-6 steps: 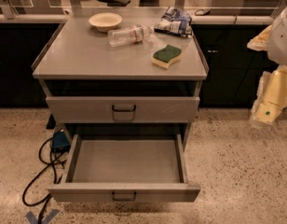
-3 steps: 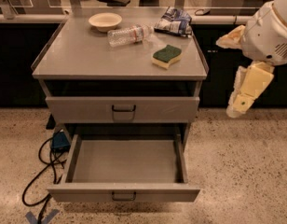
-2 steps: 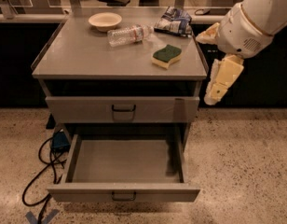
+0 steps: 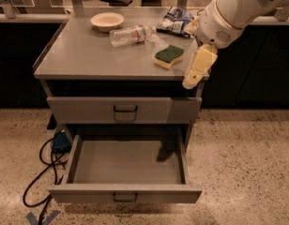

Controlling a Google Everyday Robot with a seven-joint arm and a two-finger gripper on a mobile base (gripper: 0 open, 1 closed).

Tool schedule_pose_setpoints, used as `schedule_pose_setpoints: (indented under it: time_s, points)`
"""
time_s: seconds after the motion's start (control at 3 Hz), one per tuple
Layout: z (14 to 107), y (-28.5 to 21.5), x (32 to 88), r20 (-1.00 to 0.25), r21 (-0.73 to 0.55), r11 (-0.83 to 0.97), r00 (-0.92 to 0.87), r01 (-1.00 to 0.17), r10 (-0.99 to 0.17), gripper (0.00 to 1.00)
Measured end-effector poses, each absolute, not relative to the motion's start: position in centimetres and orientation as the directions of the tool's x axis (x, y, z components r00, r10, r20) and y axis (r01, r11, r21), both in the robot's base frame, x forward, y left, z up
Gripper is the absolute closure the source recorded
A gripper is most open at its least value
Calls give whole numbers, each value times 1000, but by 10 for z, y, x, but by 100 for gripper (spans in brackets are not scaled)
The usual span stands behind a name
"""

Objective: Place sponge into middle drawer

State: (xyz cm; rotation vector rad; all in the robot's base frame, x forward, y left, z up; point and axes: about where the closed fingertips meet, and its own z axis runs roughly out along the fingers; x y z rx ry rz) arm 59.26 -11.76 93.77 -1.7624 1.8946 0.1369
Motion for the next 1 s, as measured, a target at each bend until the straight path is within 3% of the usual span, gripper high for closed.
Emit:
schedule_pose_setpoints:
  time_s: [0.33,1.0]
  points:
    - [931,-123,597,-493,-297,173,-5,-939,-870,0]
    - [999,-166,681,-684,-494,412,50,-766,-728,0]
